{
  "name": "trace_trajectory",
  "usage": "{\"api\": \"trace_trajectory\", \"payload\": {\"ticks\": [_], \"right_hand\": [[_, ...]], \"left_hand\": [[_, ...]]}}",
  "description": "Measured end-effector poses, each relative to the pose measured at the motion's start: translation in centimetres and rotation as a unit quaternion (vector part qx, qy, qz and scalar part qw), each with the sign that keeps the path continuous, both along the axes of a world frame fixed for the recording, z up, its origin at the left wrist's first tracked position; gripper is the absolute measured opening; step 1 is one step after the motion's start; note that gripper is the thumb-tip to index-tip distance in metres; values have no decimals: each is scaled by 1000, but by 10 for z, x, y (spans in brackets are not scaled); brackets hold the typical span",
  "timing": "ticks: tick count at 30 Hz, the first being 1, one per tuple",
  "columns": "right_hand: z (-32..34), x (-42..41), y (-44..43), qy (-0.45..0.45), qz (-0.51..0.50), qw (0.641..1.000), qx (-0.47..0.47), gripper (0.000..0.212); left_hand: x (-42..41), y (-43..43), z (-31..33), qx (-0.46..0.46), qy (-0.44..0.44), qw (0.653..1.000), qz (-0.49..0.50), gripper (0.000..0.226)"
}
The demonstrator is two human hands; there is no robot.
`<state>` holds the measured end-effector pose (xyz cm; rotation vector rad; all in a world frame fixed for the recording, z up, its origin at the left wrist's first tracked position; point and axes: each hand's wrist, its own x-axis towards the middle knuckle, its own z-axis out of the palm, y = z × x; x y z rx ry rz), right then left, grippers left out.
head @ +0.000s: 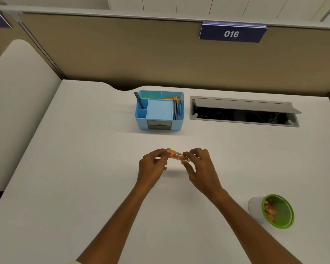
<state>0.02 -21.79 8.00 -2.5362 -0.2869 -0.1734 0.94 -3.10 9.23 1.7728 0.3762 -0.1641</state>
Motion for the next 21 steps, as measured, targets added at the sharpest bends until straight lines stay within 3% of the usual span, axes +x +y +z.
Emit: {"api": "trace_trajectory", "payload": {"ticks": [8,13,16,21], "right_hand": [[61,-38,-11,1,0,998,70,40],[101,-45,-19,42,90,991,91,50],[112,-53,-23,55,105,990,74,43],[119,-66,-25,63,133,986,78,20]], "left_hand": [[-21,-11,55,-82,-33,995,-44,6],[-43,-21,77,-101,-49,989,-100,24],[-56,-28,86,-114,-46,986,-116,36],[-68,-34,95,-126,-48,983,-124,34]]}}
